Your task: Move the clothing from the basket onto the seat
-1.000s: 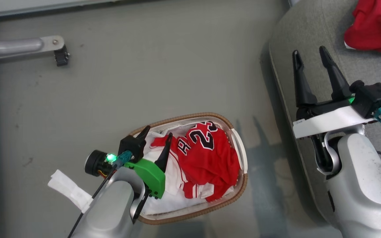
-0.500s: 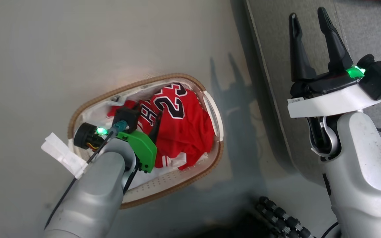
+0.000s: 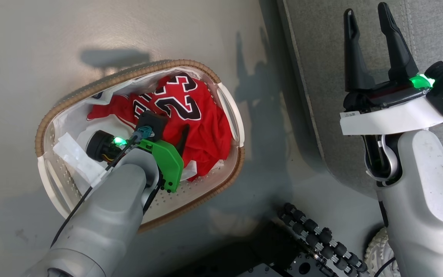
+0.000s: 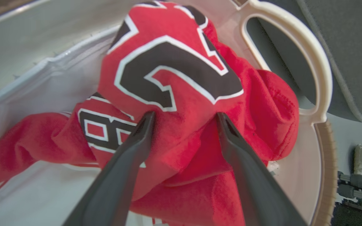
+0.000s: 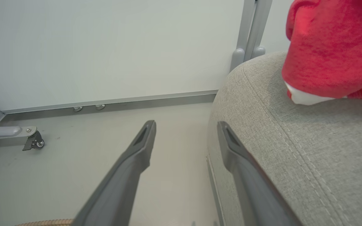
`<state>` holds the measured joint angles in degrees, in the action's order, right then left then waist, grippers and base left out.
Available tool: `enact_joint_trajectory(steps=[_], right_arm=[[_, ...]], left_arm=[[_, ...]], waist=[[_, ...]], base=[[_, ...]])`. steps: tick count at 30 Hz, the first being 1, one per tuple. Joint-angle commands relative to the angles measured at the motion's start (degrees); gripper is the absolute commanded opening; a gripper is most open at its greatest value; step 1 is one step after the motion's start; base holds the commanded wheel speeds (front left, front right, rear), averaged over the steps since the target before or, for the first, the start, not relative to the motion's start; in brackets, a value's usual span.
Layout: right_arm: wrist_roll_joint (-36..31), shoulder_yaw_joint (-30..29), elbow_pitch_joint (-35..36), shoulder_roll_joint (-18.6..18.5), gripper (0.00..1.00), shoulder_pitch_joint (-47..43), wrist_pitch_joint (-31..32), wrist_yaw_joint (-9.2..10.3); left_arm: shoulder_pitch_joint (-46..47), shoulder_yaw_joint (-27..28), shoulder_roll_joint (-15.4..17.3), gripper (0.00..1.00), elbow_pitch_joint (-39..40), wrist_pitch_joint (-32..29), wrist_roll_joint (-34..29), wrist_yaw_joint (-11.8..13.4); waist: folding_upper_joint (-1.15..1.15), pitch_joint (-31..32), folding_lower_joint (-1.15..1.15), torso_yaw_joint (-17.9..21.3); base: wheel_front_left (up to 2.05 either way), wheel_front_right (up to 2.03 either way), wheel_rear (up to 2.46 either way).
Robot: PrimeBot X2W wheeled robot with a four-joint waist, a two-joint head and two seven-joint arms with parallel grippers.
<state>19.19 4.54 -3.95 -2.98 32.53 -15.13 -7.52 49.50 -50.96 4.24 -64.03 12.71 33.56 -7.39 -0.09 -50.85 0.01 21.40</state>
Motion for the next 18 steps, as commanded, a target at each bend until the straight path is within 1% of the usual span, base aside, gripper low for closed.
enact_joint_trajectory(steps=[1,2,3,4,7,9,16,18], right_arm=[[-0.1,-0.3,0.1,0.1,1.0,-0.4,0.0,0.06],[-0.1,-0.3,-0.1,0.1,1.0,-0.3,0.0,0.06],[-0.2,-0.2,-0.3,0.1,1.0,-0.2,0.0,0.06],[-0.1,0.0,-0.5,0.1,1.0,0.1,0.0,0.06],[0.2,0.6,-1.0,0.0,1.0,1.1,0.0,0.06],[-3.1,1.4,-1.3,0.0,1.0,1.4,0.0,0.06],[-6.0,0.2,-4.1,0.0,1.0,-1.1,0.0,0.06],[-6.6,-0.1,-5.1,-0.1,1.0,-2.0,0.0,0.06]], left_arm=[[0.9,-1.1,0.4,1.0,-0.1,-0.4,1.3,-0.1],[1.1,-1.9,0.5,1.0,0.1,-0.4,2.0,-0.1],[1.3,-2.6,0.8,0.72,0.2,-0.4,2.8,-0.1],[1.5,-3.4,1.1,0.0,0.4,-0.2,3.8,-0.1],[1.8,-4.9,1.9,0.0,0.7,0.5,5.5,-0.1],[0.9,-6.0,2.0,0.0,1.0,1.0,6.9,-0.1],[-3.6,-8.0,3.6,0.0,3.0,2.5,10.8,-0.1],[-4.4,-7.2,3.9,0.0,4.7,2.6,11.4,-0.1]], waist=[[0.09,-0.4,-0.01,0.0],[0.09,-0.4,-0.01,-0.1],[0.09,-0.4,-0.01,-0.2],[0.09,-0.3,-0.01,-0.2],[0.09,0.4,-0.01,0.0],[0.09,1.8,-0.01,-0.4],[0.09,9.7,-0.01,-2.9],[0.09,12.3,-0.01,-3.9]], base=[[0.0,0.0,0.0],[0.0,0.0,0.0],[0.0,0.0,0.0],[0.0,0.0,0.0],[0.0,0.0,0.0],[0.0,0.0,0.0],[0.0,0.0,0.0],[0.0,0.0,0.0]])
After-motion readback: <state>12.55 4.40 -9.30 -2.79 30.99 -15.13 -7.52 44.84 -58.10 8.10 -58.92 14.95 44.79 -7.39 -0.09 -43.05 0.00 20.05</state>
